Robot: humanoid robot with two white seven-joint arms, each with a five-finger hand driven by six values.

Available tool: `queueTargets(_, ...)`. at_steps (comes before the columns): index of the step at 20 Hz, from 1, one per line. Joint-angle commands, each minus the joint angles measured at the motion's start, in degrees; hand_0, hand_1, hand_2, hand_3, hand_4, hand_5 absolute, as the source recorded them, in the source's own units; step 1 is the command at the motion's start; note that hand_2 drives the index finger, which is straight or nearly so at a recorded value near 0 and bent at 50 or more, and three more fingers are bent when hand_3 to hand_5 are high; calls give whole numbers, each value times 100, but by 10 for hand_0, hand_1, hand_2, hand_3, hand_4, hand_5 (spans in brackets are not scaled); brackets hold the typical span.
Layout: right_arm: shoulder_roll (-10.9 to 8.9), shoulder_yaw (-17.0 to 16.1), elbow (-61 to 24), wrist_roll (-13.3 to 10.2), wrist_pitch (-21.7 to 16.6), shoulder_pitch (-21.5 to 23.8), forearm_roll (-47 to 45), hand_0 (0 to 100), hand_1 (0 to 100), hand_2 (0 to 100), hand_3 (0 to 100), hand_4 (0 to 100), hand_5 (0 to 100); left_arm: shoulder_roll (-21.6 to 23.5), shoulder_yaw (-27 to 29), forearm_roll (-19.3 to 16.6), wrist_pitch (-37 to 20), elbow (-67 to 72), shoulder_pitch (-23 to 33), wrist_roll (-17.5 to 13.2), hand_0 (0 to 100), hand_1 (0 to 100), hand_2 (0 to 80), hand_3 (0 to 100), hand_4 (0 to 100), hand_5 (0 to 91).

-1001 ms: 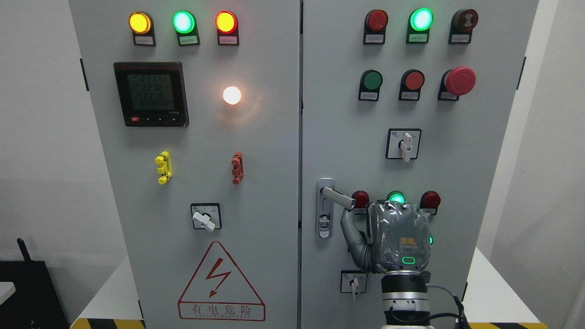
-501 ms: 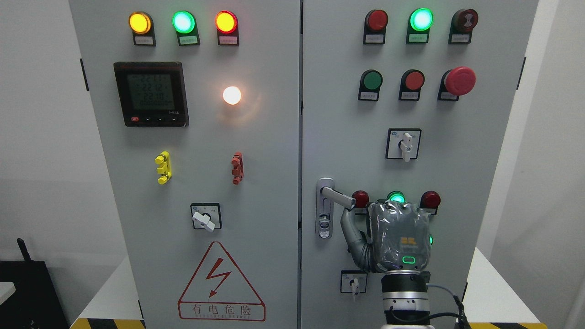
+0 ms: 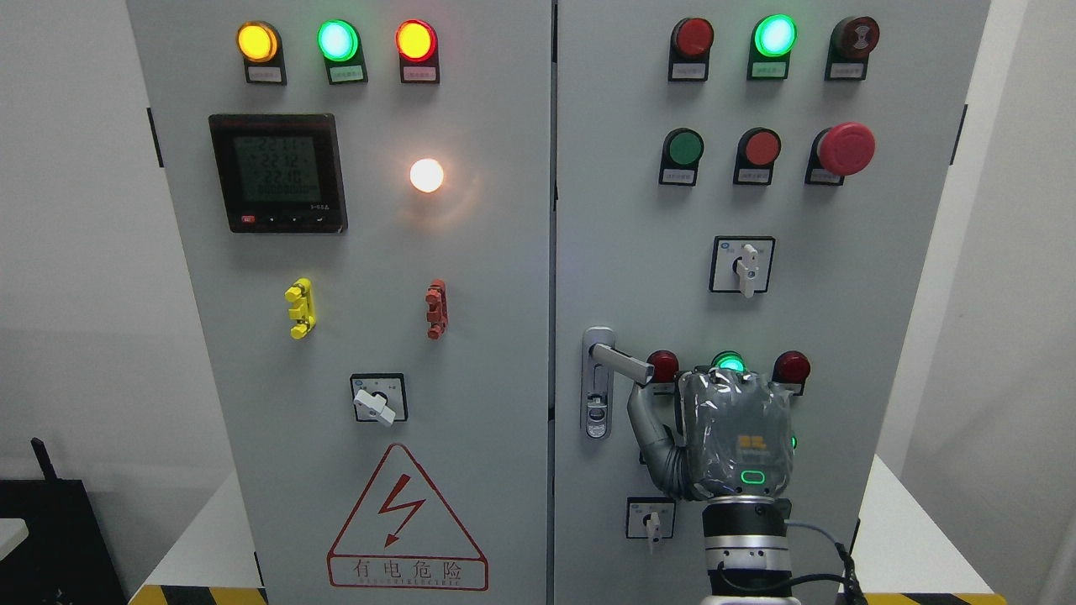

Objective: Release door handle

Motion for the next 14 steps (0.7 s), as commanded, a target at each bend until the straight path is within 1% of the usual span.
queueTargets(1,-12,-8,8,3,3,-15,-2,601,0,1000,1000,1000,966,0,0,0,-3,-176,176,5,120,389,0,0,0,0)
queueTargets(14,-3,-8,-1,3,3,-6,-2,602,0,1000,1000,1000,968,0,0,0,-3,-176,176,5,120,389,0,0,0,0)
